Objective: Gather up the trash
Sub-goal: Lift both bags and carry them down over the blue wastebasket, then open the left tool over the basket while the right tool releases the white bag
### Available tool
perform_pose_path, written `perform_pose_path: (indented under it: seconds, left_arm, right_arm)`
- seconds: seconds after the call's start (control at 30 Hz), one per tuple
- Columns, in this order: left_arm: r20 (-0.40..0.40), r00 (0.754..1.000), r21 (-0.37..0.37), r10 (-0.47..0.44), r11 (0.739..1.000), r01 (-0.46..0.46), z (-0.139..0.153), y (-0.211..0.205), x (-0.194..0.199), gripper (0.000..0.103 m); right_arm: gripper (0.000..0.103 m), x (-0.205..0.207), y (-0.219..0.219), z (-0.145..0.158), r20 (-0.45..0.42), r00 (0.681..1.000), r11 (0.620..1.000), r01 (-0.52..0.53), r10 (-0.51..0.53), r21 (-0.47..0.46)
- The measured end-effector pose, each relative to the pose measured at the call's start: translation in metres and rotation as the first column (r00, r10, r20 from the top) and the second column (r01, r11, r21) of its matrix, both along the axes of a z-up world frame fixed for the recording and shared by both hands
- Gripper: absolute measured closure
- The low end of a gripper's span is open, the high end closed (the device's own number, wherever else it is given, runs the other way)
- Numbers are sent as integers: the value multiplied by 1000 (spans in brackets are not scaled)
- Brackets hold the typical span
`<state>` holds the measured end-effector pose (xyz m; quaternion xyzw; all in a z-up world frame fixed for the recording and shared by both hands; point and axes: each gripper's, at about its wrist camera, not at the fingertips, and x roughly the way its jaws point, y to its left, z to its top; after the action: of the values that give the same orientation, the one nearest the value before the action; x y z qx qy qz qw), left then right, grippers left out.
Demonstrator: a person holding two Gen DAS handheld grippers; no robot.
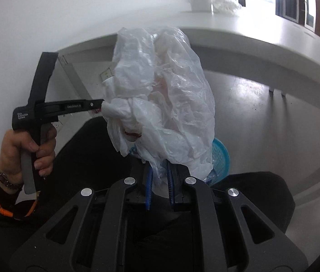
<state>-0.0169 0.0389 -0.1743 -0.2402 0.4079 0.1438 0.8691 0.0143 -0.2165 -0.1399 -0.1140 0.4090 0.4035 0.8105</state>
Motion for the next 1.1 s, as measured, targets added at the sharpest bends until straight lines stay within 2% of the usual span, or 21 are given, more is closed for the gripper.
perform_pose_path:
  seconds: [0.13,0.33,0.5,0.63,0.77,0.9,1.1]
  left_arm:
    - [-42,999,23,-8,1000,9,-15,1,19,100]
    - [-101,995,13,-25,1000,26,-39,2,51,100]
    - [-133,991,29,-25,999,29,-58,4,79,100]
    - [-162,987,-63,-12,998,2,-83,11,95,100]
    - [-201,979,-102,18,994,-39,-107,17,115,100]
    - [-244,970,-104,20,993,-47,-132,12,144,100]
    - [-347,938,-142,13,988,-67,-171,12,172,100]
  right_arm:
    - [93,18,4,-21,-36,999,999,23,-25,-32]
    - [93,49,10,-48,-104,993,996,52,-59,-66]
    - [93,80,32,-68,-147,986,994,67,-80,-91]
    - [93,103,47,-90,-198,974,991,92,-110,-99]
    - [93,122,59,-113,-218,966,985,114,-141,-131]
    - [93,140,67,-136,-243,951,973,150,-191,-174]
    - [93,170,67,-165,-306,913,956,213,-269,-203]
